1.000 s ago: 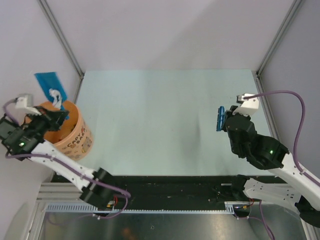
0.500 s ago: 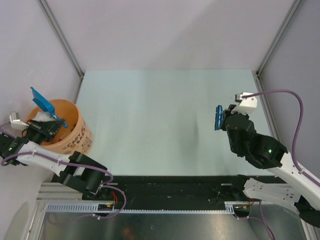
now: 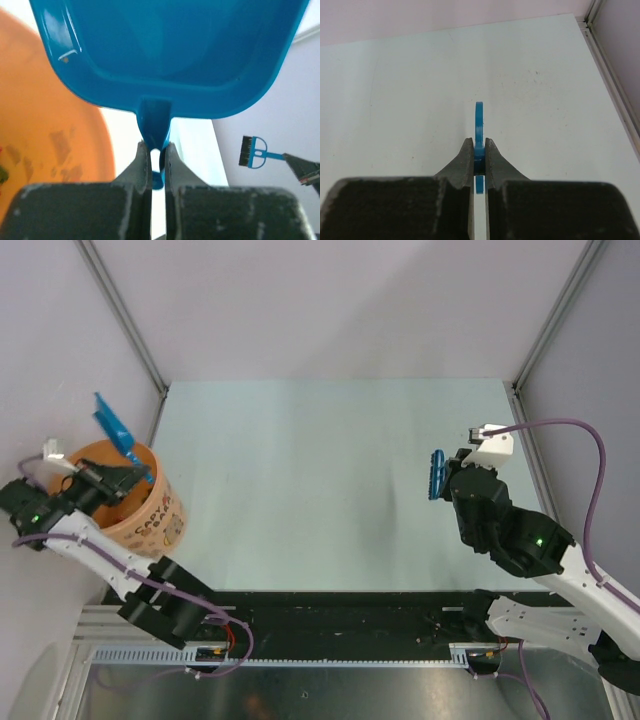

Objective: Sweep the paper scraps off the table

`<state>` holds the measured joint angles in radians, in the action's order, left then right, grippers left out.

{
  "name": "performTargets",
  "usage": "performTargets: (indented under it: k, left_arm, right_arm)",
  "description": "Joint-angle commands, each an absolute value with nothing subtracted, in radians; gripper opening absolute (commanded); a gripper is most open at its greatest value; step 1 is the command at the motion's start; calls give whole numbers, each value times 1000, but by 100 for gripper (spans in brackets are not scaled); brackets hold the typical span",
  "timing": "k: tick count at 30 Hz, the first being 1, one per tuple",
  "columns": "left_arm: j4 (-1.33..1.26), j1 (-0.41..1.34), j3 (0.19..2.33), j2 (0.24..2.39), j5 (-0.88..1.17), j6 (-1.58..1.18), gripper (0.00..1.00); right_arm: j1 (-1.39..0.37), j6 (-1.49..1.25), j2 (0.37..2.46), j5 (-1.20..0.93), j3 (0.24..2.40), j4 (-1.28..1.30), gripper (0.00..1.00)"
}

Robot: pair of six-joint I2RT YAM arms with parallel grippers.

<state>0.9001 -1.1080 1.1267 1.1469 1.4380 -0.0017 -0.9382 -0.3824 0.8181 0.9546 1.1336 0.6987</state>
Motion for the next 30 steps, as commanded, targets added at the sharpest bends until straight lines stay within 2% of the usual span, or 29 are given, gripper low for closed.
performTargets:
  k: [1,3,4,6,7,8,9,10,13,15,16,19,21,25,30]
  left_arm:
    - [902,-782,1216,1106,1268,164,0]
    - [902,-625,1227,1060,1066,249,0]
    - [902,-476,1230,1037,1014,274,0]
    - [902,-317,1250,974,884,349,0]
    - [900,-149,1256,962,826,368,0]
    - [900,-64,1265,959,757,380,0]
    - [902,25,1278,975,589,390,0]
    - [902,172,1279,992,518,394,0]
    - [902,418,1250,1110,248,419,0]
    - [902,518,1243,1190,142,428,0]
    - [902,596,1249,1291,50,431,0]
    - [900,705,1313,1475,-58,428,0]
    - [899,745,1393,1561,-57,413,0]
    - [900,781,1538,1779,-96,416,0]
    - [902,796,1706,2025,-144,439,0]
  right_arm:
    - [-933,-357,815,954,1146,663,0]
    - [-925,-338,815,901,1146,640,0]
    - [-920,-331,815,884,1146,637,0]
    - [-919,-337,813,858,1144,644,0]
    - [-917,-344,813,856,1146,649,0]
    - [-916,-347,816,859,1146,653,0]
    - [-913,-348,815,858,1146,658,0]
    - [-910,-350,815,857,1146,658,0]
    - [-902,-357,811,850,1146,657,0]
    - [-896,-365,811,851,1146,669,0]
    - [-888,-368,811,851,1146,676,0]
    - [-862,-390,805,862,1144,710,0]
    - [-845,-408,799,864,1146,739,0]
    - [-804,-352,781,877,1114,739,0]
    - [-684,-267,770,750,1048,663,0]
